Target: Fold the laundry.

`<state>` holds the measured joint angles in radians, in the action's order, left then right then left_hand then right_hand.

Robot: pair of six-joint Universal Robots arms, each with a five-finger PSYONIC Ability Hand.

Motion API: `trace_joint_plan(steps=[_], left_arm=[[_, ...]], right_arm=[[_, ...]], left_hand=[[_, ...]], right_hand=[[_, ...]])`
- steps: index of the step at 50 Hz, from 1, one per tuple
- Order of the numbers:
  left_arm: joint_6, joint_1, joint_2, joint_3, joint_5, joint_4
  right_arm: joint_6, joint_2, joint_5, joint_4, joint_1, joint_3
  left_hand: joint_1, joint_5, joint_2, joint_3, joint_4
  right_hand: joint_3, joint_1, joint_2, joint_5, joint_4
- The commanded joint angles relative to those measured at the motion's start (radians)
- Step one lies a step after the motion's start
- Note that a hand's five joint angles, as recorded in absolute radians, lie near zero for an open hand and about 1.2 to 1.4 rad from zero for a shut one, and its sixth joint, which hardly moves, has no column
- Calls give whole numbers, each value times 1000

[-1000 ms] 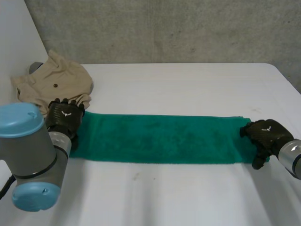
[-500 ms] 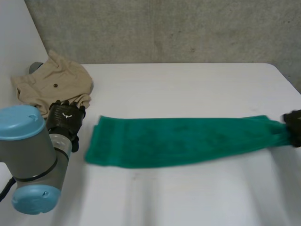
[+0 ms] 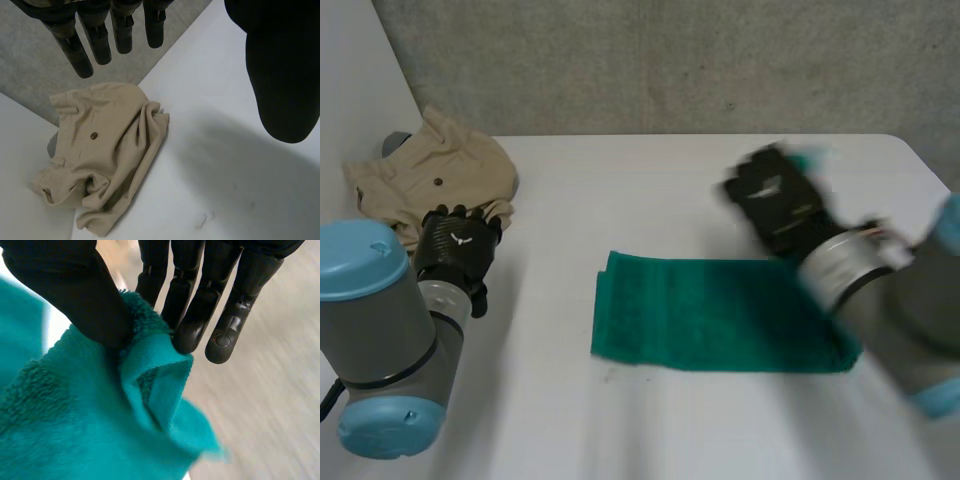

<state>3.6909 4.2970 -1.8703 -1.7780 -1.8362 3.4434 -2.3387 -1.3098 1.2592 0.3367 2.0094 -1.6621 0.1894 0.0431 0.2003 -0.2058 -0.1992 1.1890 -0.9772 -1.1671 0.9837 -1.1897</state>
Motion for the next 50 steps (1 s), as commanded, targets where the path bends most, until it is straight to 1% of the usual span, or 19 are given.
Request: trace_joint_plan(steps=[1,2,3,6,7,10,13,16,19,21,24,25,27,31,35,38,44,48,50], left_arm=[[0,-20,2,0,0,-1],[0,-22,2,2,0,-1],[0,-23,0,3,2,-1],[0,-25,-4,6,2,-1],[0,-26,-7,8,2,-1],[0,-28,-10,9,3,-1],[0,-29,-12,11,3,-1],[1,-33,-12,12,3,-1],[1,-43,-12,14,3,-1],[1,-49,-13,14,3,-1],[3,-60,-15,14,3,-1],[1,-62,-15,14,2,-1],[3,-65,-16,14,2,-3],[1,-66,-15,12,0,-4],[1,-68,-3,12,0,-4],[3,-68,2,15,-2,-6],[0,-74,25,14,-6,-7],[0,-76,34,12,-8,-7],[-2,-76,39,14,-9,-7]], right_arm=[[-1,164,-67,13,235,-2],[-4,173,-58,10,233,5],[-10,182,-17,5,230,15],[-36,175,92,-4,220,24],[-69,167,162,-16,207,27],[-125,150,232,-57,160,10],[-181,84,209,-152,48,-50],[-208,31,82,-249,-64,-163],[-202,30,0,-274,-141,-243],[-197,30,-15,-266,-178,-271],[-197,35,-11,-216,-239,-298],[-197,40,-3,-179,-257,-306],[-201,40,12,-145,-273,-304],[-185,27,87,-84,-271,-294],[-165,-41,167,-50,-212,-226],[-168,-62,183,-83,-78,-128],[-156,105,181,-209,200,62],[-156,165,160,-242,365,97],[-156,179,152,-240,403,93]], left_hand=[[-15,-43,-26,31,25],[-15,-43,-26,31,25],[-15,-43,-26,31,25],[-15,-43,-26,31,25],[-15,-43,-26,31,25],[-15,-43,-26,31,25],[-15,-43,-26,31,25],[-15,-43,-26,31,25],[-15,-43,-26,31,25],[-15,-43,-26,31,25],[-15,-43,-26,31,25],[-15,-43,-26,31,25],[-15,-43,-26,31,25],[-15,-43,-26,31,25],[-15,-43,-26,31,25],[-15,-43,-26,31,25],[-15,-43,-26,31,25],[-15,-43,-26,31,25],[-15,-43,-26,31,25]], right_hand=[[-229,18,207,-199,230],[-552,340,530,-521,552],[-1014,803,993,-984,1015],[-1014,803,993,-984,1015],[-1014,803,993,-984,1015],[-1014,803,993,-984,1015],[-1014,803,993,-984,1015],[-1014,803,993,-984,1015],[-1014,803,993,-984,1015],[-908,696,886,-877,909],[-597,385,575,-566,598],[-244,33,222,-214,245],[205,-417,-227,236,-204],[207,-419,-229,238,-207],[207,-419,-229,238,-207],[207,-419,-229,238,-207],[207,-419,-229,238,-207],[207,-419,-229,238,-207],[207,-419,-229,238,-207]])
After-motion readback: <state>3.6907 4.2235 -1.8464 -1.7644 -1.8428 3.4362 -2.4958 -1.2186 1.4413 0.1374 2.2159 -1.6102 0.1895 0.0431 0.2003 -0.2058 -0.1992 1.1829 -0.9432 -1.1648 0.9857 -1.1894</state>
